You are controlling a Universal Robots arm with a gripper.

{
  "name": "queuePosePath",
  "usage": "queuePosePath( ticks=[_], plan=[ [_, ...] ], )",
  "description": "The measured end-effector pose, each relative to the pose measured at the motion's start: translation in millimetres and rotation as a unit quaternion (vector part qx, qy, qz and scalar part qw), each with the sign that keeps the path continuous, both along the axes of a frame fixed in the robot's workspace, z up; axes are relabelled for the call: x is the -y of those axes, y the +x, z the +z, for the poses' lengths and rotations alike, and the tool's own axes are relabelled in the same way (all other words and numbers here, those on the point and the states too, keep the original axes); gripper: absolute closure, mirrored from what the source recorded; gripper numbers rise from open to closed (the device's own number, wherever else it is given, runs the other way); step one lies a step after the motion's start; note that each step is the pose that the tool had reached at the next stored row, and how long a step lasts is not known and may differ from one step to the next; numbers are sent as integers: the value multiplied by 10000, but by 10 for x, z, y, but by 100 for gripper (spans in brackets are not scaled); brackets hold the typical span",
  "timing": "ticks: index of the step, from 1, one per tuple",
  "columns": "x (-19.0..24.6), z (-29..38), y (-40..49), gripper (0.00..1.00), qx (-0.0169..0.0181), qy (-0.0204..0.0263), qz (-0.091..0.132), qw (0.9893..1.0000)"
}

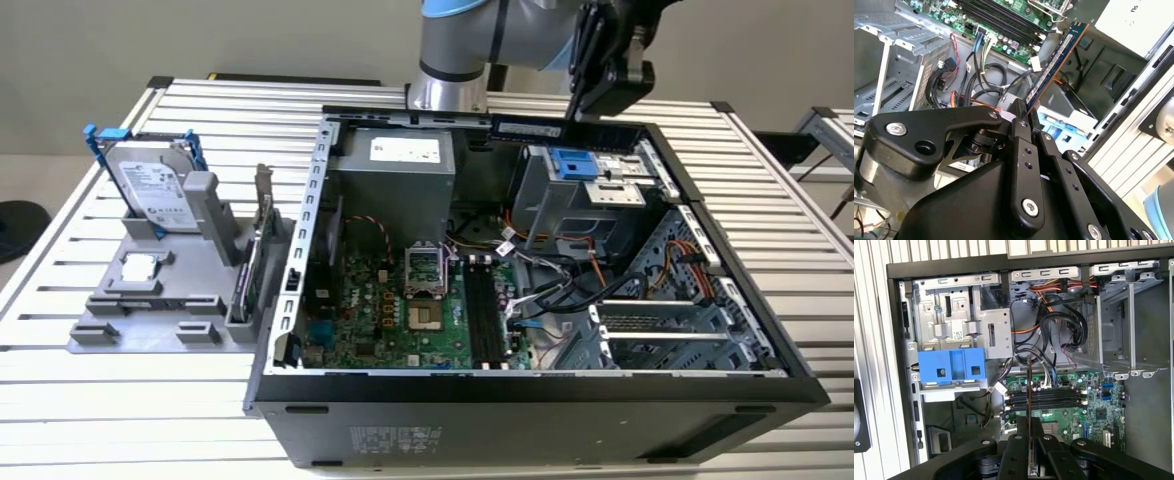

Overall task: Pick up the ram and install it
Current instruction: 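Insert the ram into the slot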

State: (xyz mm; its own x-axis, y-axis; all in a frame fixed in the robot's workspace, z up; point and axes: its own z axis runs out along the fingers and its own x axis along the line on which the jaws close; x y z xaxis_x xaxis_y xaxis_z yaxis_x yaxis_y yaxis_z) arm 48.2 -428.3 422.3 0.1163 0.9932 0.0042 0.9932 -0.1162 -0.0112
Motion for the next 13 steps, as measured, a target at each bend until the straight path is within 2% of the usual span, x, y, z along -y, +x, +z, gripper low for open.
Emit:
queuePosePath(
  ticks=[7,13],
  plan=[
    [0,-30,0,100,0,-1,-193,9998],
    [0,-49,-1,100,0,-1,-408,9992]
  ],
)
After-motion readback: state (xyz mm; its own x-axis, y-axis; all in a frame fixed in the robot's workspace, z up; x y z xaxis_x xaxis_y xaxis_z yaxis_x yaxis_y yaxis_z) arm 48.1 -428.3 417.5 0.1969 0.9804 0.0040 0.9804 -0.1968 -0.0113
